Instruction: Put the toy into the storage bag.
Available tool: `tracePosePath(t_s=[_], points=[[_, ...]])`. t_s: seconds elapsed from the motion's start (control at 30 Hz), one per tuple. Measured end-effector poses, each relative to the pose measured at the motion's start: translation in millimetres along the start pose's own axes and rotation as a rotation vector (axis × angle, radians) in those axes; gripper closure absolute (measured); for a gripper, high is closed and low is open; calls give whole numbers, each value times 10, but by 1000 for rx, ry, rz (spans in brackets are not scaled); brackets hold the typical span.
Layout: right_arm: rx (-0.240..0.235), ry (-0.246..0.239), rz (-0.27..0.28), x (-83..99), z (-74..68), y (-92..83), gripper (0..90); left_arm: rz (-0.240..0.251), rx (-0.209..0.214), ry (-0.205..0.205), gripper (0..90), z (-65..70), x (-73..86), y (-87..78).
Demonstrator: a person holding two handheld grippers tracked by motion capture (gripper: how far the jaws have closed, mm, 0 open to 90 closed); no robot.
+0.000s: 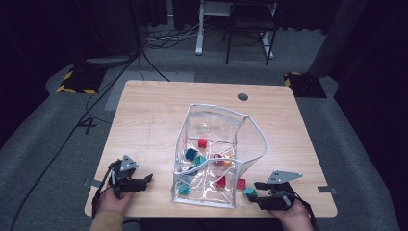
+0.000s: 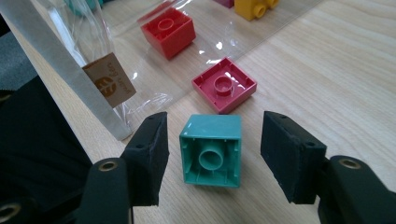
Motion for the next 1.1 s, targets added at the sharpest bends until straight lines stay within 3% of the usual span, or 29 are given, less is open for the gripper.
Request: tracePosePath(t_s=[0.13, 0.2, 0.3, 0.6, 0.97, 1.1], points=[[-1, -7, -10, 16, -7, 49, 466, 0, 0, 0, 165, 0, 0, 0], [4, -20, -21, 26, -10, 68, 546, 0, 0, 0, 165, 0, 0, 0], [10, -28, -18, 28, -16, 54, 584, 0, 0, 0, 165, 0, 0, 0], [27, -34, 24, -62, -2, -142, 589, 0, 0, 0, 165, 0, 0, 0], [1, -7, 82, -209, 52, -410, 588, -2, 3, -3, 165, 3, 1, -1], [-33, 16, 114, -259, 77, -514, 588, 0, 0, 0, 165, 0, 0, 0]])
Point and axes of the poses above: each handheld gripper's, and its own axes: y roughly forward along the jaws, x roughly out of its underside, z roughly to its right, the point moved 1 cm from there along y, roughly forward along the jaws, and after that the axes turned 2 degrees about -y, right-handed, at the moved point
